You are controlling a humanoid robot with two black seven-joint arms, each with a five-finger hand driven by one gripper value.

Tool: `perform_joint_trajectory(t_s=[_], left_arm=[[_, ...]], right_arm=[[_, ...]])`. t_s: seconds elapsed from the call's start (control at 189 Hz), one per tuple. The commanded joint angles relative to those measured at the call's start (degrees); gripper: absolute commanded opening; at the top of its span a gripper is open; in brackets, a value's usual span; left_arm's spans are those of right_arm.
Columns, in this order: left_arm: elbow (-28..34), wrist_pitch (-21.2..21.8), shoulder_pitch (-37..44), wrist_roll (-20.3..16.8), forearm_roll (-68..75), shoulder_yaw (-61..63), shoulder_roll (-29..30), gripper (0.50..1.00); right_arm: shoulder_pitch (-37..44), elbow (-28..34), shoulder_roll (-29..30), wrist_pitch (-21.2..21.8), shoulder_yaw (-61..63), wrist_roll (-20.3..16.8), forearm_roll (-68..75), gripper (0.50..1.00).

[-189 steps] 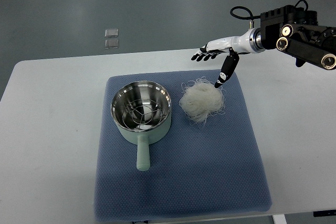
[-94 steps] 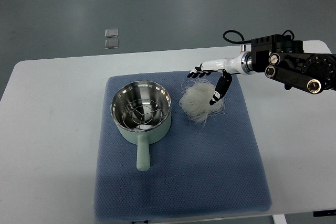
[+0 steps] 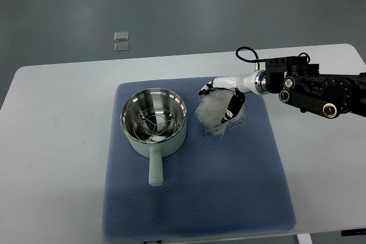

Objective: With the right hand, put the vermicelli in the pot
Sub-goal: 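Close the right hand's fingers around the vermicelli bundle, then lift the vermicelli with the right hand and carry it over the saucepan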

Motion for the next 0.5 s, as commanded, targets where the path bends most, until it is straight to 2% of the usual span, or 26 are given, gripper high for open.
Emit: perform_joint_trajectory(t_s=[0.0, 0.069, 0.492], left_arm=[[0.0, 0.0, 0.0, -0.1, 0.0, 0.0, 0.0, 1.0], [0.0, 0.0, 0.0, -0.1, 0.0, 0.0, 0.0, 1.0], [0.0, 0.0, 0.0, -0.1, 0.0, 0.0, 0.0, 1.0]], right_arm=[[-0.6, -0.1, 0.0, -0.6, -0.4, 1.7, -1.6, 0.601], [-0.7, -0.1, 0.0, -0.7, -0.4, 2.7, -2.6, 0.5], [2.4, 0.7, -3.3, 1.4, 0.2, 2.8, -2.7, 0.5]])
